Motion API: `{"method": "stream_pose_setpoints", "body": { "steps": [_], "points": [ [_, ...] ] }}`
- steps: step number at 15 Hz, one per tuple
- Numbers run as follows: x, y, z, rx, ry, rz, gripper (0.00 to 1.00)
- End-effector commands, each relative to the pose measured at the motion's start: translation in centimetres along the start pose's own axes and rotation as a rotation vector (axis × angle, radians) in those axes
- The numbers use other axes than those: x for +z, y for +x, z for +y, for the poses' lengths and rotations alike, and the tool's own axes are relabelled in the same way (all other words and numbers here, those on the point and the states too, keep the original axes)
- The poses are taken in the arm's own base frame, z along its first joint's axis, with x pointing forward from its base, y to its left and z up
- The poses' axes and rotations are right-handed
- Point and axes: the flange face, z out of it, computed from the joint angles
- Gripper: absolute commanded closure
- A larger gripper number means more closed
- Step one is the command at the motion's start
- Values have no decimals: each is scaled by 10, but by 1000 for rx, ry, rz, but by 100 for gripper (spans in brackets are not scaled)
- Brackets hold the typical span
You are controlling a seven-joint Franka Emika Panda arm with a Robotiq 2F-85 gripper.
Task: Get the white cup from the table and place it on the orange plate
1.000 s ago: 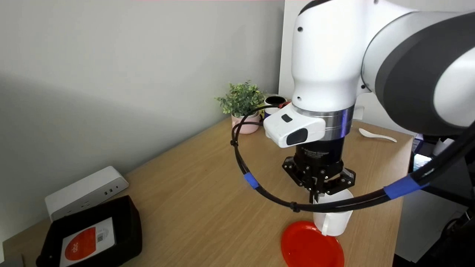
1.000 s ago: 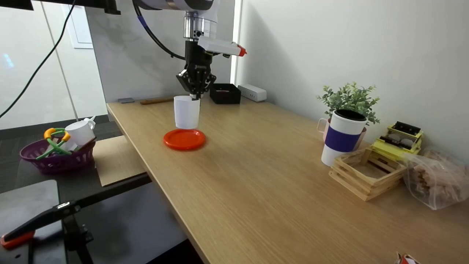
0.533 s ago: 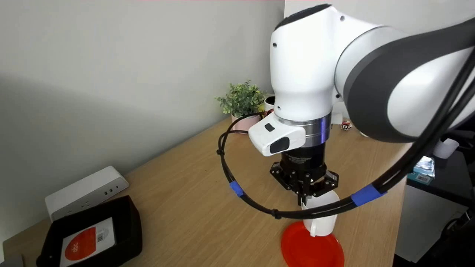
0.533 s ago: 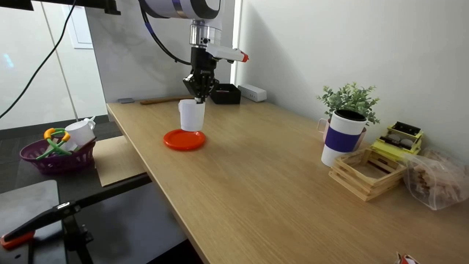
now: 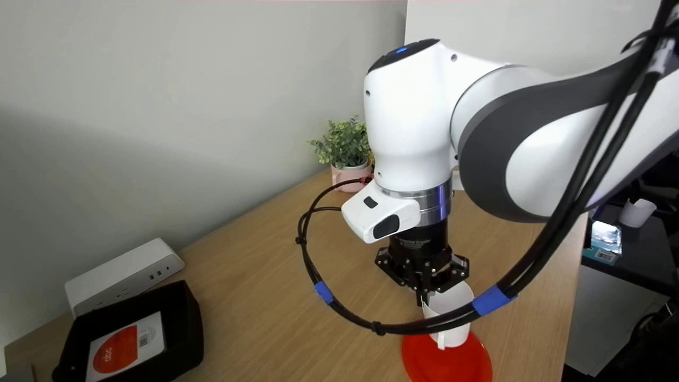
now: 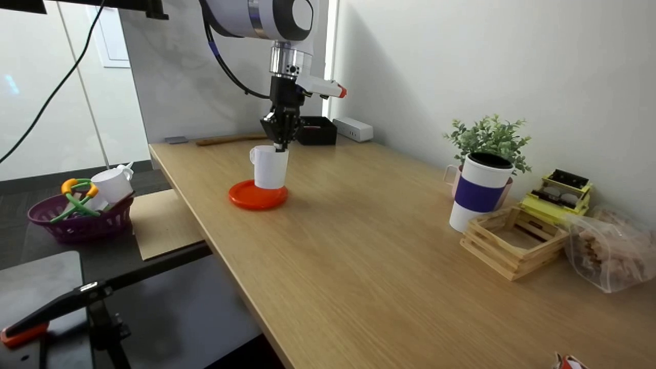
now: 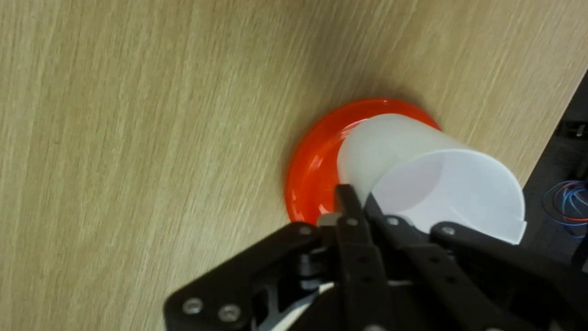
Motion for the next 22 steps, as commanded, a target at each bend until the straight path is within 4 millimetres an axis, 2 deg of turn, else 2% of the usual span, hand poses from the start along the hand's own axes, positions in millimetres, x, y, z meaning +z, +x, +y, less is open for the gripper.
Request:
{"method": "stream_pose_setpoints", "body": {
  "steps": [1,6,15,17,22],
  "points": [
    [1,12,5,-49,32,1,99],
    [3,23,5,-67,43,1,99],
    [7,24,6,-69,53,4,99],
    [8,24,6,-67,56,2,71],
    [5,25,7,-62,55,-5,37]
  ]
}}
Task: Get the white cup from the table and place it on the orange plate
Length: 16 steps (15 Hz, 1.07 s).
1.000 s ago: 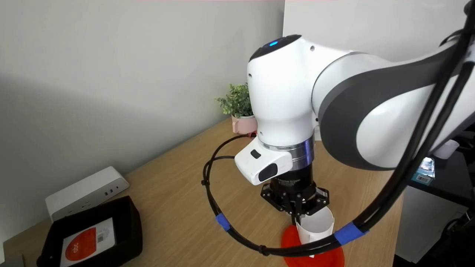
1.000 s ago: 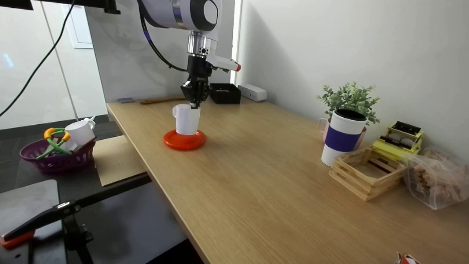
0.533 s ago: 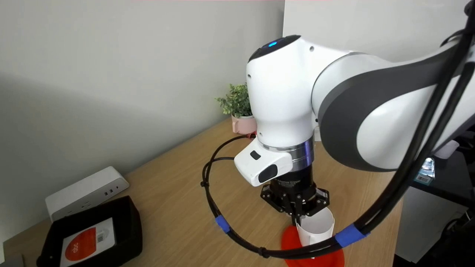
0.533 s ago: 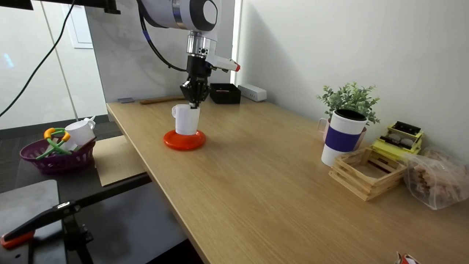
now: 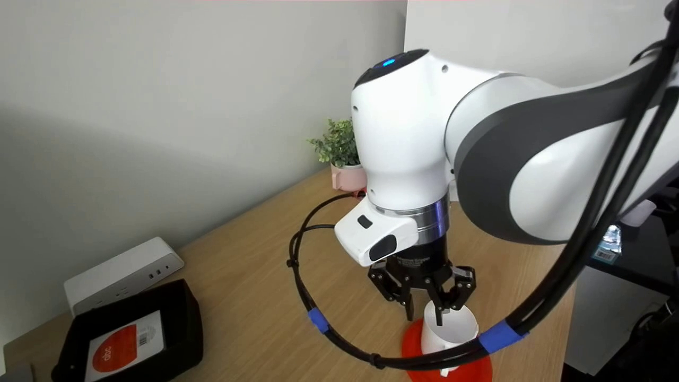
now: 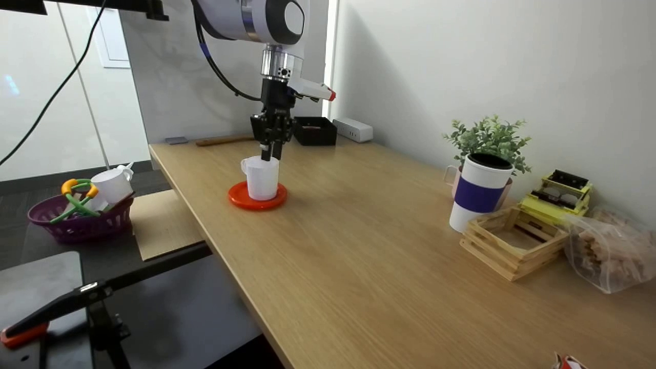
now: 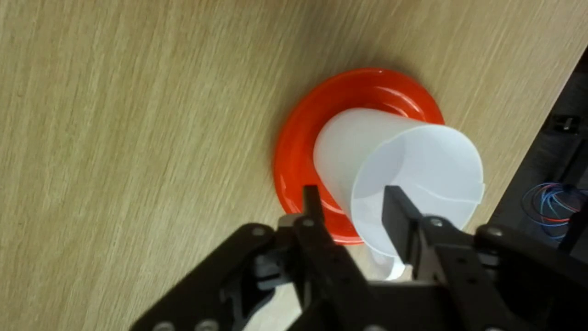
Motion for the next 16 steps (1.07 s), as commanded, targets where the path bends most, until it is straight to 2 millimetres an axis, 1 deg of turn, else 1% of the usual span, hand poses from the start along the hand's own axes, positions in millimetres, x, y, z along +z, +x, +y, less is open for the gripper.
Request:
{"method": "stream_pose_setpoints", "body": {
  "steps": [1,2,4,5,6,9,11,16],
  "points": [
    [-2,1,5,-13,20,-6,30],
    [-3,1,5,-12,19,-9,22],
    [-5,3,3,-4,21,-22,10],
    [-5,5,2,5,26,-29,2],
    [-6,6,0,28,37,-35,0],
    [-11,15,-8,104,56,-63,0],
    [-18,23,-13,146,43,-79,0],
    [-47,47,-27,233,-20,-103,0]
  ]
}}
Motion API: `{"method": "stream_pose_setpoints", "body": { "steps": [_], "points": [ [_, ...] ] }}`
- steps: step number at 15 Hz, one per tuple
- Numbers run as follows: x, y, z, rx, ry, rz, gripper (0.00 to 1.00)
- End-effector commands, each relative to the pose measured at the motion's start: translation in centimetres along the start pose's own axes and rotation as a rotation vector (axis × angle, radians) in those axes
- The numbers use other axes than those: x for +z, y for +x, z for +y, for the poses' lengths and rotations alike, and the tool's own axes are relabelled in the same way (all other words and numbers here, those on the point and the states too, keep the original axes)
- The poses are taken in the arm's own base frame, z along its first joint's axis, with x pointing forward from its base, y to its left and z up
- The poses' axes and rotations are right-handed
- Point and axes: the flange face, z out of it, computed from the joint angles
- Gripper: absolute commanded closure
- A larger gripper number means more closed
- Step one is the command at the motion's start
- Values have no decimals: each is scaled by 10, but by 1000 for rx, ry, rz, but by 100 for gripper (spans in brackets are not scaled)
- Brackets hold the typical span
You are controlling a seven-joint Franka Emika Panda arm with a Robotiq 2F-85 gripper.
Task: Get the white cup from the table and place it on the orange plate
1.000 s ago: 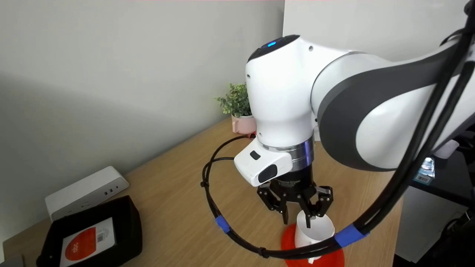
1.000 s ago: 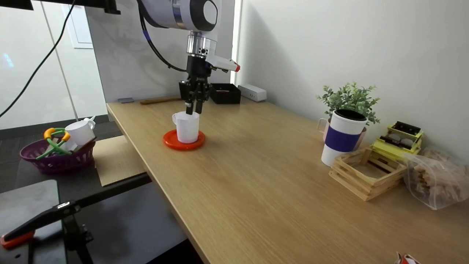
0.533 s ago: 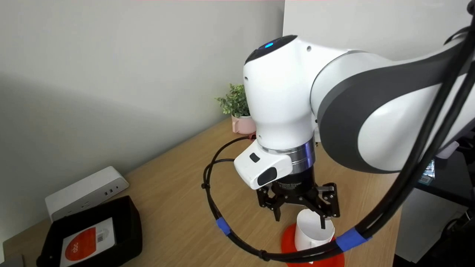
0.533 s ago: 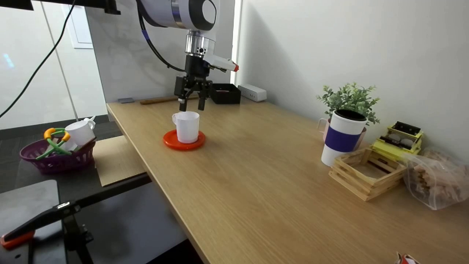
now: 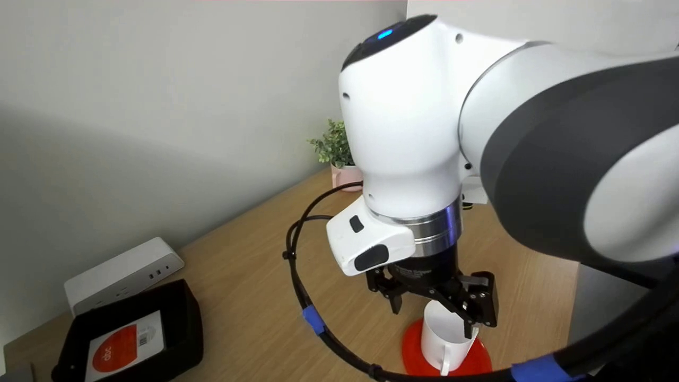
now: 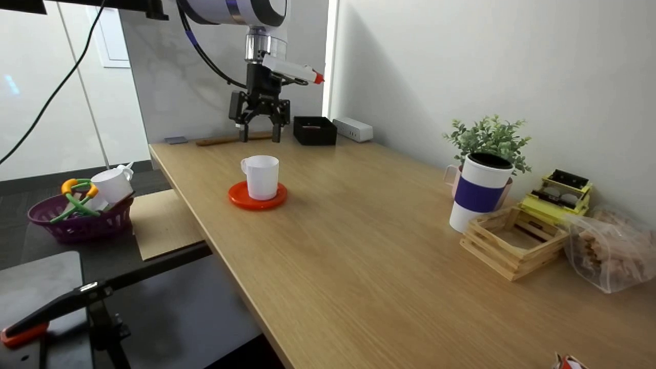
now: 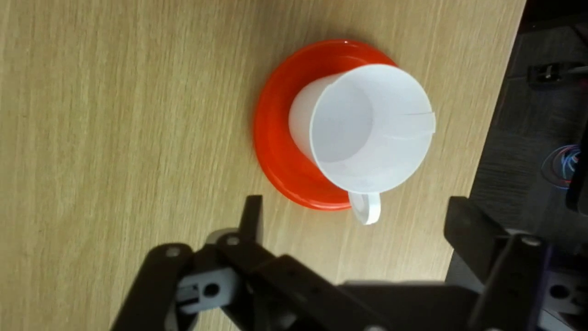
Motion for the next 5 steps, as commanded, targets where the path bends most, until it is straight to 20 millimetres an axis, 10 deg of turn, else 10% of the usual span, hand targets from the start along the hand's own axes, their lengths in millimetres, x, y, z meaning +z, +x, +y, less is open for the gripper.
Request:
{"method": "stream_pose_setpoints", "body": {
  "steps": [1,5],
  "points": [
    [-29,7,-21,77,-34,-23,0],
    [-21,11,-7,45,-30,-2,0]
  ]
}}
